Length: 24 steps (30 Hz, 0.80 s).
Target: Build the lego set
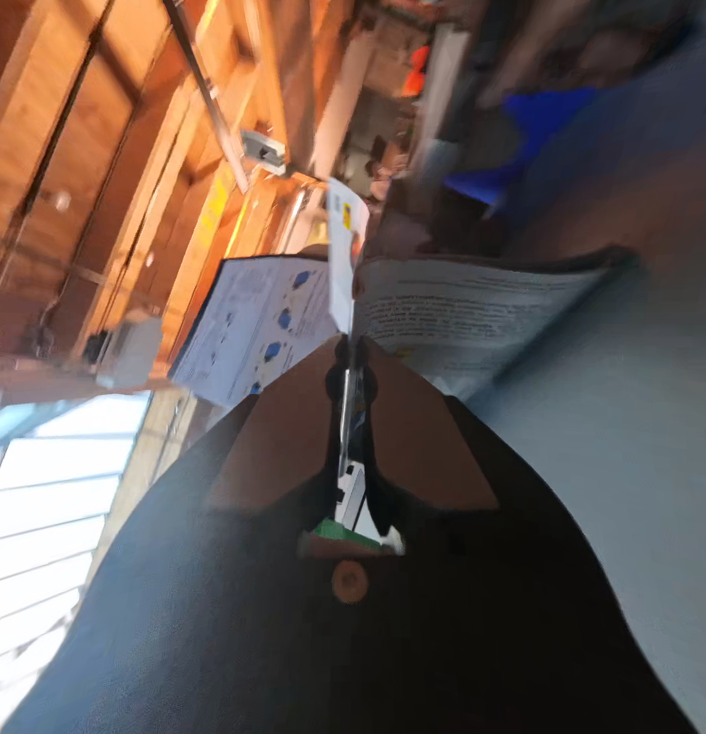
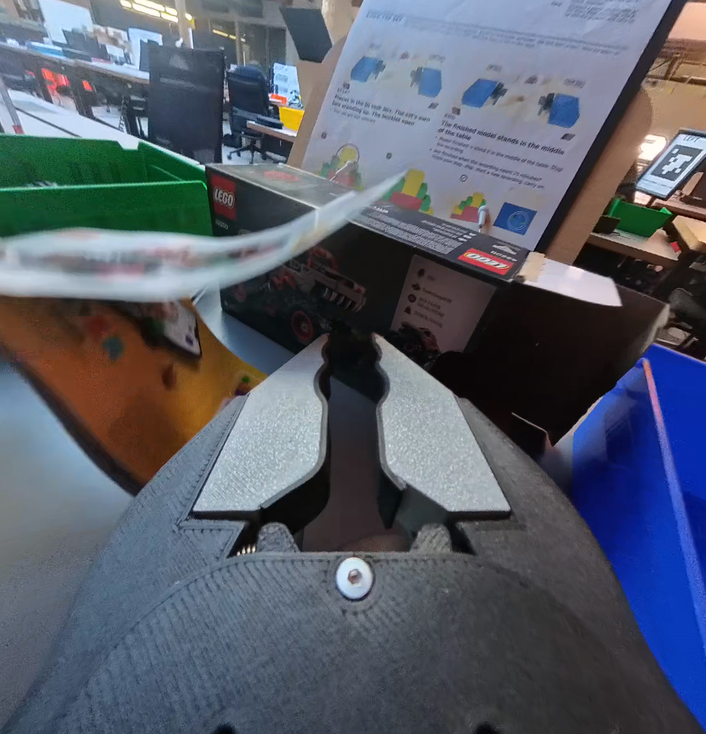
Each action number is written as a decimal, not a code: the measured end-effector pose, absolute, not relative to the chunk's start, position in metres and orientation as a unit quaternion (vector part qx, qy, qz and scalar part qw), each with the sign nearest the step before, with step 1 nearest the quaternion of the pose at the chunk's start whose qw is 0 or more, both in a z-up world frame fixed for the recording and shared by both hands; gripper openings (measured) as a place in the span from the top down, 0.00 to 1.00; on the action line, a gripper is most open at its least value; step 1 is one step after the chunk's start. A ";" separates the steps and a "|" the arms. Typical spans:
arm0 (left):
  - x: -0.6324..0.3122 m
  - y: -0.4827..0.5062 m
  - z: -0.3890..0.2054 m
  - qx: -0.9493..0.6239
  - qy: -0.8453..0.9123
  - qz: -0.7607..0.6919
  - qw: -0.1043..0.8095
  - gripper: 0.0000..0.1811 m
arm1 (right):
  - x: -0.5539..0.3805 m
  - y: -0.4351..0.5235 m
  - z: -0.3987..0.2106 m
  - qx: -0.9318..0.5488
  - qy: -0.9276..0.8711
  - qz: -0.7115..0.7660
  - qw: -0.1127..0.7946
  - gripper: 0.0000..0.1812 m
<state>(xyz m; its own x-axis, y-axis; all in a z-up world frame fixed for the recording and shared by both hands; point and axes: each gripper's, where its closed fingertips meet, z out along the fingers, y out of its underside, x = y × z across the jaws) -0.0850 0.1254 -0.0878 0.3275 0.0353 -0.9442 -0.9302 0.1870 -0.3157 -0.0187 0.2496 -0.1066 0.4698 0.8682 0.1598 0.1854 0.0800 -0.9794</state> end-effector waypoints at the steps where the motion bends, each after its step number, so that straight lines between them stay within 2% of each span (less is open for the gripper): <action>1: -0.082 0.119 -0.103 -0.508 0.469 0.385 0.611 1.00 | -0.017 0.250 -0.104 -0.614 -0.425 0.286 0.601 0.93; 7: -0.082 0.086 -0.182 -0.522 0.588 0.341 0.516 1.00 | -0.015 0.251 -0.099 -0.609 -0.419 0.294 0.606 0.93; 13: -0.098 0.089 -0.191 -0.553 0.575 0.319 0.512 0.95 | -0.021 0.250 -0.115 -0.627 -0.441 0.285 0.576 0.92; 16: -0.104 0.088 -0.193 -0.590 0.556 0.295 0.506 0.81 | -0.025 0.250 -0.125 -0.637 -0.456 0.283 0.554 0.92; 19: -0.106 0.079 -0.188 -0.630 0.533 0.252 0.505 0.75 | -0.031 0.244 -0.140 -0.643 -0.486 0.280 0.521 0.91; 24: -0.081 0.050 -0.174 -0.674 0.515 0.122 0.515 0.78 | -0.041 0.229 -0.169 -0.646 -0.548 0.248 0.469 0.87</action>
